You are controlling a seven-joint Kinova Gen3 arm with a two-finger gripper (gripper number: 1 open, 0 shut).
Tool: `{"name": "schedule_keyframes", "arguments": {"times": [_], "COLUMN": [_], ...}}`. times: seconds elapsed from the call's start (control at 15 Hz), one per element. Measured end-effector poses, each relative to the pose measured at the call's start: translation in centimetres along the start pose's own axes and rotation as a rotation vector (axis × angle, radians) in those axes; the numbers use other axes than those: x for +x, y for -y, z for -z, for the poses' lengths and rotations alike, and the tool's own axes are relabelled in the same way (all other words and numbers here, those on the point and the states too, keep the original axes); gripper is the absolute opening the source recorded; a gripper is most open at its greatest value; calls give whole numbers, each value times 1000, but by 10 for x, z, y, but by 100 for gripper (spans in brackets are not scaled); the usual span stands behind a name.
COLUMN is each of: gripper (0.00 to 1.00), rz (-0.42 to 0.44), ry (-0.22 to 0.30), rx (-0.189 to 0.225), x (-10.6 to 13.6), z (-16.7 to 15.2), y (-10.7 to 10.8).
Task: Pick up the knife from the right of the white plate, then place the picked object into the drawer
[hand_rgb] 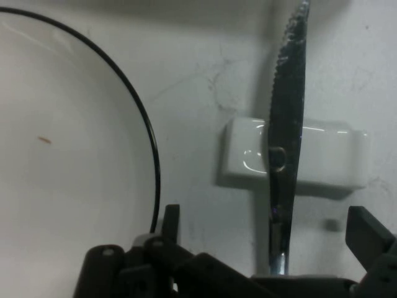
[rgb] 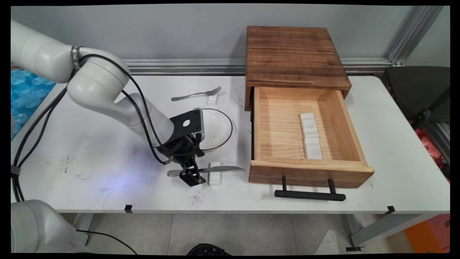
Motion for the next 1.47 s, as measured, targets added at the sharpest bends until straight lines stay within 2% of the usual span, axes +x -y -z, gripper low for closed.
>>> {"name": "schedule_keyframes", "arguments": {"times": [0.6, 0.67, 1.47], "gripper": [100, 0, 0], "rz": [2, 3, 5], "ry": [7, 7, 17], "rx": [-10, -10, -21], "x": [-3, -3, -8], "z": [2, 1, 6], "y": [1, 1, 0]}}
